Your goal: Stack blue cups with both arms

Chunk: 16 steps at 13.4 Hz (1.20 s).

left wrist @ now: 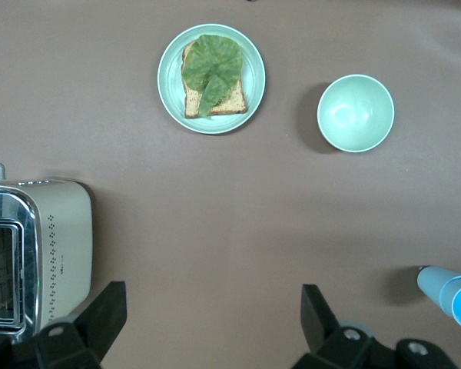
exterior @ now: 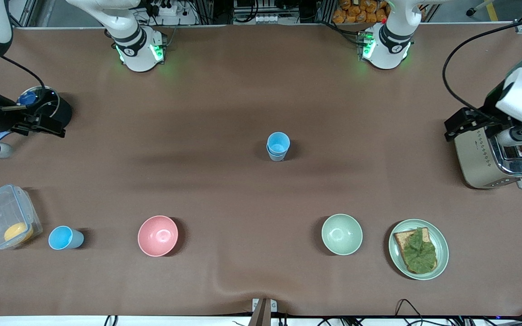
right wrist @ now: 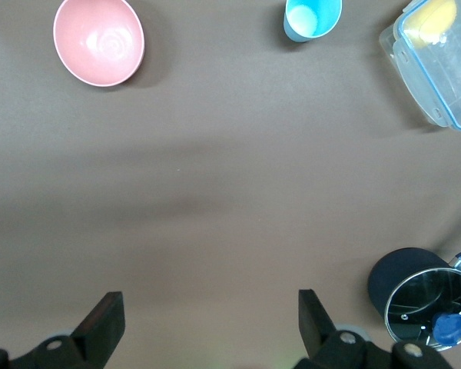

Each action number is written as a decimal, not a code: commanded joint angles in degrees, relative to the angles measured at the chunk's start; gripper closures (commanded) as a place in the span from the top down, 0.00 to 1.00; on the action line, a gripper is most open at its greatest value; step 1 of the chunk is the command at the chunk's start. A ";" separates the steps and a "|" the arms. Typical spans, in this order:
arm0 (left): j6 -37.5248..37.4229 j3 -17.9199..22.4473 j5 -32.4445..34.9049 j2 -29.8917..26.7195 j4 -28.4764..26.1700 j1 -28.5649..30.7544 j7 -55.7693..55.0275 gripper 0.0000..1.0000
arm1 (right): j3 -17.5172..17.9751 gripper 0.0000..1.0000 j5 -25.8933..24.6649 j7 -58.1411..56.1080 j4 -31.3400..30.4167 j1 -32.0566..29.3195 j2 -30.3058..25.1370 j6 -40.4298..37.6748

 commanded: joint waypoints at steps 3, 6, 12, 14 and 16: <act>-3.41 0.85 -1.77 0.21 2.52 -0.54 1.61 1.00 | 0.24 1.00 -1.44 0.80 -0.09 0.14 -0.09 -0.41; -4.19 0.59 -1.68 0.21 2.70 -0.46 1.61 1.00 | 0.24 1.00 -1.44 0.71 -0.44 0.23 -0.09 0.03; -4.20 0.41 -1.24 0.03 2.79 -0.46 1.69 1.00 | 0.24 1.00 -1.52 0.71 -0.44 0.76 -0.18 -0.33; -4.29 0.41 -0.98 -0.05 2.79 -0.54 1.61 1.00 | 0.24 1.00 -1.61 0.02 -0.18 0.76 -0.27 -0.59; -4.29 0.41 -0.89 -0.06 2.70 -0.54 1.43 1.00 | 0.33 1.00 -1.61 0.62 -0.27 0.85 -0.35 -0.68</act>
